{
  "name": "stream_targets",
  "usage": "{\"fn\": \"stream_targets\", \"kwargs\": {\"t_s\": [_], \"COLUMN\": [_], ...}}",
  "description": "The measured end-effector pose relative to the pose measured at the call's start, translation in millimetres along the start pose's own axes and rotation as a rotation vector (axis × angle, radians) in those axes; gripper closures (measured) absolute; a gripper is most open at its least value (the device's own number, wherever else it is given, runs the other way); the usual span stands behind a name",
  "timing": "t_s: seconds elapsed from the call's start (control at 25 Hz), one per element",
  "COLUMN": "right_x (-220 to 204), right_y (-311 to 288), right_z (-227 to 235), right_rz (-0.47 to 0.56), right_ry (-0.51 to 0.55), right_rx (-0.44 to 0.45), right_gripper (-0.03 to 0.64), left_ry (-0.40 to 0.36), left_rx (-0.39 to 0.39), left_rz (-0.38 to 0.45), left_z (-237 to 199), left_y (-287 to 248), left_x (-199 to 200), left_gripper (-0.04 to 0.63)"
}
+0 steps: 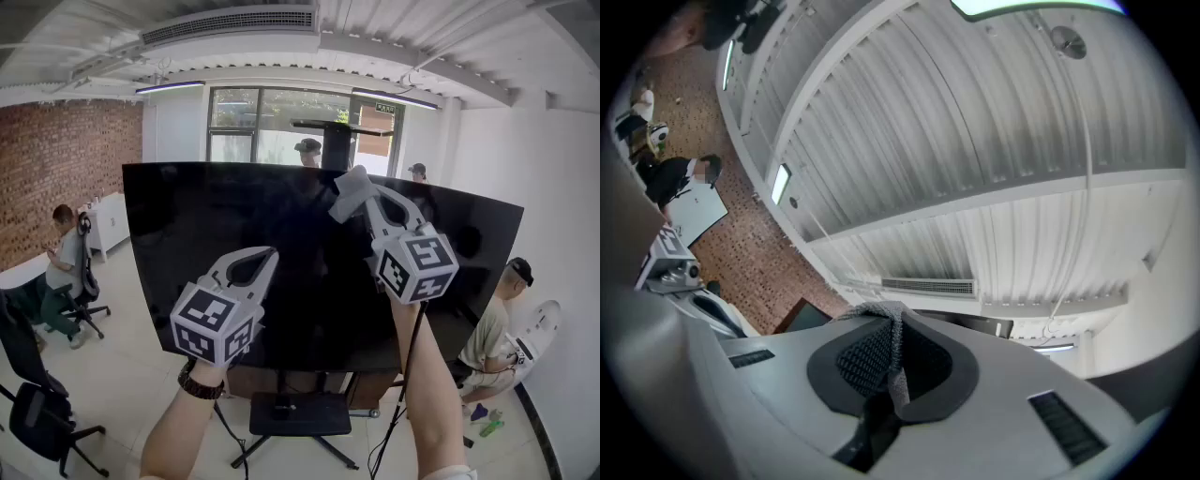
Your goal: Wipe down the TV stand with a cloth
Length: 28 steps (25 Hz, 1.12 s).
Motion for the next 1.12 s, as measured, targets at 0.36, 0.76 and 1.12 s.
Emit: {"fn": "stream_targets", "kwargs": {"t_s": [0.36, 0.76, 1.12], "right_x": [-53, -75, -36], "right_y": [-172, -180, -4], "right_z": [-51, 63, 60], "right_rz": [-0.199, -0.394, -0.112], "right_ry": [0.501, 0.678, 0.2], "right_rx": [0.056, -0.12, 0.033], "right_gripper": [0.614, 0.614, 0.614], "left_ry": [-0.059, -0.011, 0.012], "left_rx": [-0.026, -0.054, -0.121], "left_rz": [0.005, 0.011, 0.03], "left_z": [-54, -75, -16], "left_y": [-28, -40, -57], "left_x": [-14, -42, -31], "left_gripper": [0.572, 0.572, 0.572]}}
Point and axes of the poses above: the fingertips, and each gripper's own axes: y backward along the fingers, z to its right, x out of its top, the point moved 7 cm from there along y, backward along the fingers, and after that the axes turned 14 degrees about -x, right-handed, at the moved point
